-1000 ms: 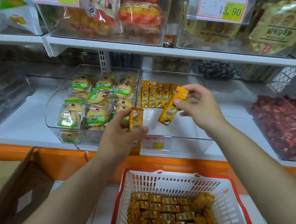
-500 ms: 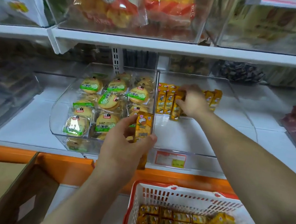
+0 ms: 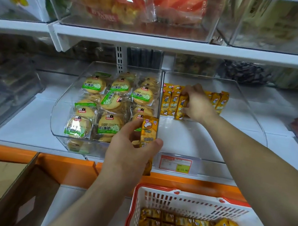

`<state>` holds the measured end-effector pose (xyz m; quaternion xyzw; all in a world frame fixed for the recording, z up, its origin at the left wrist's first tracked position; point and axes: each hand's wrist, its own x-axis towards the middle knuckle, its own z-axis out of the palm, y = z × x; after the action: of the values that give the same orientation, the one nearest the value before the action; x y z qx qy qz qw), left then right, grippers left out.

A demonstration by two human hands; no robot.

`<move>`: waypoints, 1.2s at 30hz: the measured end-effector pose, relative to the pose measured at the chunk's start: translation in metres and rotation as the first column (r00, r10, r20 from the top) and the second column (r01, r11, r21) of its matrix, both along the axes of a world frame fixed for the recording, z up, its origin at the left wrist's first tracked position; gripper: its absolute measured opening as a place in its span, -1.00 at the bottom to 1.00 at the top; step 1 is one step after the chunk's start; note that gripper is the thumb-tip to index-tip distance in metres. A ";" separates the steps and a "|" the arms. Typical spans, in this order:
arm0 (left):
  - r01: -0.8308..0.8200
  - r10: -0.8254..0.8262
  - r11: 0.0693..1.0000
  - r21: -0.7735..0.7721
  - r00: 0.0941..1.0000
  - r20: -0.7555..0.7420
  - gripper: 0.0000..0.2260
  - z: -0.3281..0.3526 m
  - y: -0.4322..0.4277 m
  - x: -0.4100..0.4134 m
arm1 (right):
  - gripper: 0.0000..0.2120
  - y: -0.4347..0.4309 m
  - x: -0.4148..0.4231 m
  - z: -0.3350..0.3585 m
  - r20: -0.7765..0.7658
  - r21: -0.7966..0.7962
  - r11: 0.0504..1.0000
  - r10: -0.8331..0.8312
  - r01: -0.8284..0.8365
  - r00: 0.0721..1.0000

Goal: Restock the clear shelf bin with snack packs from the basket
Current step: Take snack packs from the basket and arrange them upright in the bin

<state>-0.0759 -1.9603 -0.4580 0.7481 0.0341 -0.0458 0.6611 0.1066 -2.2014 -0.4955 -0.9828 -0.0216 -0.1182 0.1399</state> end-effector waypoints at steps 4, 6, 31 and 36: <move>-0.003 0.003 1.000 0.001 1.000 -0.004 -0.47 0.001 0.000 0.000 | -0.45 0.002 0.001 -0.003 0.038 -0.098 0.995 -0.012 0.016 0.999; -0.002 0.001 1.000 -0.013 1.000 -0.020 -0.48 0.001 0.000 0.000 | -0.45 0.002 0.001 -0.002 0.037 -0.127 0.992 -0.022 0.026 0.999; 0.272 -0.275 0.960 -0.069 0.960 -0.045 -0.71 0.012 -0.068 -0.057 | -0.84 -0.001 -0.258 0.064 -0.181 0.966 0.210 0.129 0.151 0.975; 0.184 -0.220 0.932 -0.311 0.972 -0.086 -0.73 0.019 -0.062 -0.048 | -0.86 -0.010 -0.265 0.064 -0.193 0.974 0.134 0.087 0.181 0.977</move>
<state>-0.1239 -2.0227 -0.4392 0.6341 -0.0110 -0.1628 0.7559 -0.1580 -2.2116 -0.4311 -0.6539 0.1068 -0.0068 0.7489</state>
